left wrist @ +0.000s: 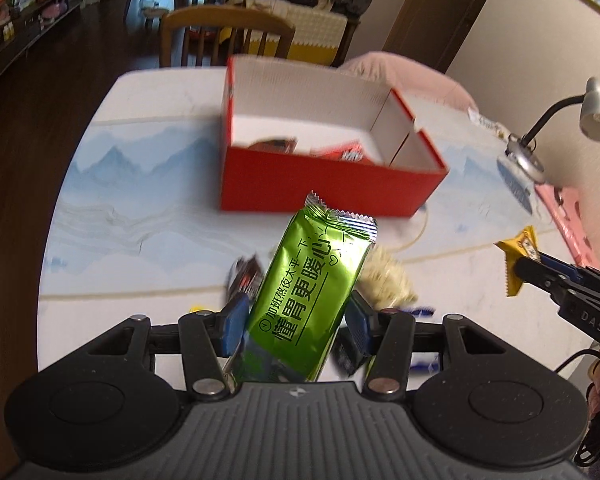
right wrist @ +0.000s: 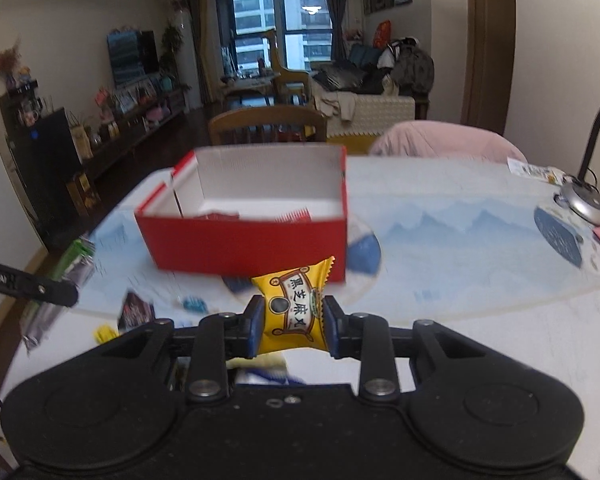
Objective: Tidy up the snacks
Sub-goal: 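Carry both held snacks over the red box with both tools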
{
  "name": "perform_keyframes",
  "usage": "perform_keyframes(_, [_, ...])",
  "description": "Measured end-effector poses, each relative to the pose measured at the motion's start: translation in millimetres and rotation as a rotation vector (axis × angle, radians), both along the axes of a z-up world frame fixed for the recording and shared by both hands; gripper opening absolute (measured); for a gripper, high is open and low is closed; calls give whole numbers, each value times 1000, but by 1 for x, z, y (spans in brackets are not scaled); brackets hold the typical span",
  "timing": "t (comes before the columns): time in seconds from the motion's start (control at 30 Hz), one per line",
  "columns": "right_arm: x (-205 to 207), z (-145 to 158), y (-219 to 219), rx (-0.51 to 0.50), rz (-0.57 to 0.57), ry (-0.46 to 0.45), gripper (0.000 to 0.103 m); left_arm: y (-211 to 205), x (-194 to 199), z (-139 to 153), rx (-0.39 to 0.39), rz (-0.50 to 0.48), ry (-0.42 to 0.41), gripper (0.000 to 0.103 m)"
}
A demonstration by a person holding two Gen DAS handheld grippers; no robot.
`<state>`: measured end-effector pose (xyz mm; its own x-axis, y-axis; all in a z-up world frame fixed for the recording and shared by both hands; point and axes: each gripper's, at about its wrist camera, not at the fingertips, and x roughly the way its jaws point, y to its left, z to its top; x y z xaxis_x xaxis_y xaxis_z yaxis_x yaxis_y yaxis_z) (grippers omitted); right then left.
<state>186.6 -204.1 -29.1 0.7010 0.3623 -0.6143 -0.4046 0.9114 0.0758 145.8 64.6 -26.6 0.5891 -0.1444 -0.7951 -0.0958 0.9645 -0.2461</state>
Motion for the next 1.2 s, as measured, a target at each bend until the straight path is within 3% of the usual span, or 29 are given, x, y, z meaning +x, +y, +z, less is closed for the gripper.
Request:
perform_keyframes(0.27, [44, 29, 21, 11, 27, -33, 30, -13, 39, 26, 27, -18, -49, 52])
perform_keyframes(0.63, [104, 45, 49, -5, 76, -65, 30, -13, 106, 46, 54, 21, -61, 52])
perform_keyframes(0.97, [158, 39, 70, -36, 126, -17, 30, 0, 176, 46, 111, 69, -34, 52])
perform_keyframes(1.2, [181, 20, 88, -83, 172, 34, 30, 8, 223, 26, 139, 96, 30, 52])
